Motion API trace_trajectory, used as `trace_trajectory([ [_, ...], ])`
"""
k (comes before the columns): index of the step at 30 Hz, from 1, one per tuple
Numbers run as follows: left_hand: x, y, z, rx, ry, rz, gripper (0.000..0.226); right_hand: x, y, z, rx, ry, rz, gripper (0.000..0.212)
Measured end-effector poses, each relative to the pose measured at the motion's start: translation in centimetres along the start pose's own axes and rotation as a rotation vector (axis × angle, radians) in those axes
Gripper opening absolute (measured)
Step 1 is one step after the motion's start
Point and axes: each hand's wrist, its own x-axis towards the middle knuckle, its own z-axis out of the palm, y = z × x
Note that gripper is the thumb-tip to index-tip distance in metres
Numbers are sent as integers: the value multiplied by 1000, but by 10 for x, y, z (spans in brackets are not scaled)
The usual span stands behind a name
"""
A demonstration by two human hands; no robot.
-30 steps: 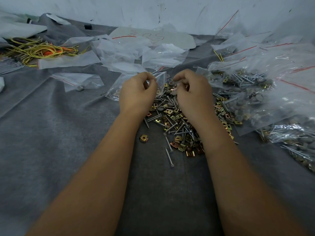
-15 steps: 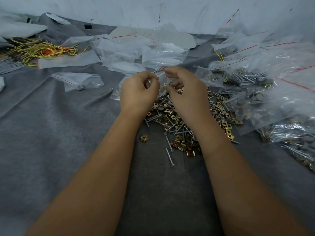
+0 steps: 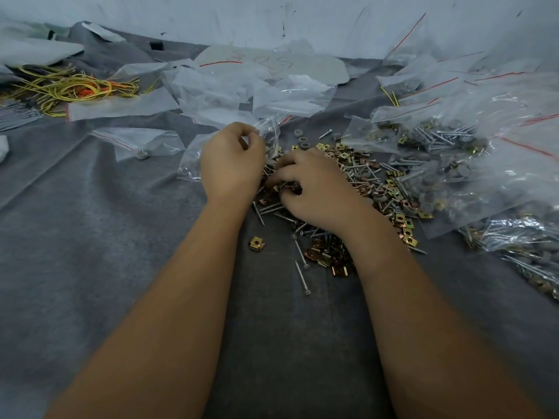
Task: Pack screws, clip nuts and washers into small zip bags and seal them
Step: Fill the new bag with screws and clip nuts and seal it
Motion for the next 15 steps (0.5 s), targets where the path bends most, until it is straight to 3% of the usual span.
trace_trajectory([
  [5,0,0,0,3,-3,-40,16,-1,5,-2,-183,86,90,21],
  [10,1,0,-1,-14,-3,-49,18,-2,7,-3,-317,117,218,29],
  [15,0,0,-1,-33,-3,-38,16,-1,3,-1,-217,129,132,26],
])
